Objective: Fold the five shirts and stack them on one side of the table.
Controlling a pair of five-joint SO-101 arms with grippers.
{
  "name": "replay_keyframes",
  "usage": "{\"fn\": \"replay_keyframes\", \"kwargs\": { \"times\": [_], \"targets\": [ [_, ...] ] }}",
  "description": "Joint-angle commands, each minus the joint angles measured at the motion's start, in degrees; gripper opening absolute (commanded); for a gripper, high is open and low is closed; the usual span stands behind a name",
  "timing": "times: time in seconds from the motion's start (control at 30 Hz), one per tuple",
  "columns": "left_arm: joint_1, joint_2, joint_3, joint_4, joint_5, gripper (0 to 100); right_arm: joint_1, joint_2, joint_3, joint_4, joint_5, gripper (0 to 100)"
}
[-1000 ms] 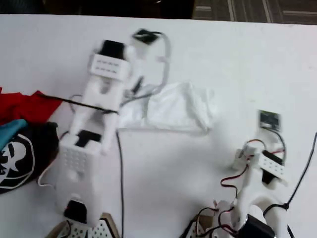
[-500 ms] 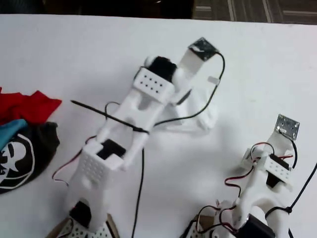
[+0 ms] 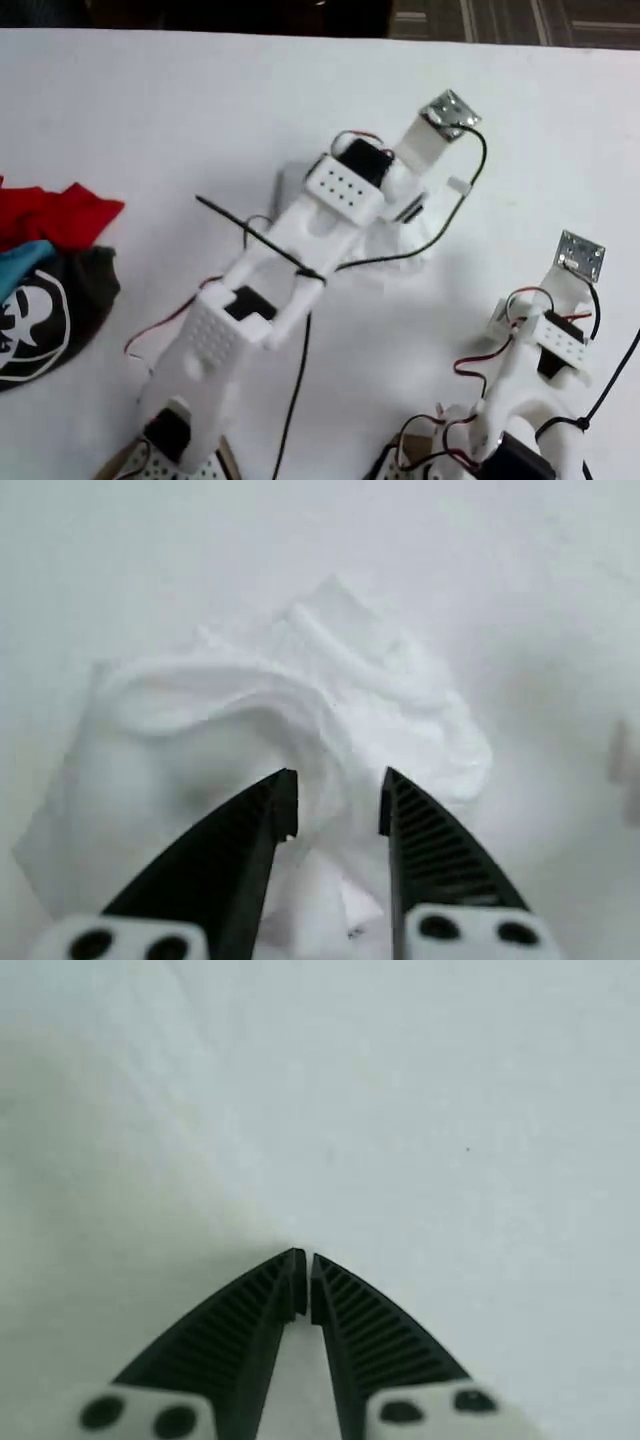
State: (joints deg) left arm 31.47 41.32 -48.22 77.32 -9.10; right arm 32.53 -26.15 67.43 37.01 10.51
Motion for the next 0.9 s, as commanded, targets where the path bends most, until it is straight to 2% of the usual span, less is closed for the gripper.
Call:
{"fn": "replay_keyframes", "kwargs": {
  "times": [0.0, 0.2, 0.33, 0.37, 0.5, 0.87],
  "targets": [
    [0.0, -1.2, -6.3, -0.6, 0.5, 17, 0.0, -1.6, -0.6, -0.8, -0.2, 2.0],
    [-5.0, -0.6, -17.5, 10.3, 0.5, 16, 0.0, -1.6, -0.6, -0.8, -0.1, 2.0],
    [-6.8, -0.5, -12.9, 14.2, 0.3, 2, 0.0, -1.6, -0.6, -0.8, -0.1, 2.0],
    [-6.7, -0.5, -10.6, 14.2, 0.3, 3, 0.0, -1.6, -0.6, -0.8, -0.1, 2.0],
    [-4.5, -0.5, -1.8, 11.0, 0.4, 3, 0.0, -1.6, -0.6, -0.8, -0.1, 2.0],
    [4.5, -0.4, 14.4, -5.4, 0.2, 3, 0.0, -1.6, -0.6, -0.8, -0.3, 2.0]
  ]
}}
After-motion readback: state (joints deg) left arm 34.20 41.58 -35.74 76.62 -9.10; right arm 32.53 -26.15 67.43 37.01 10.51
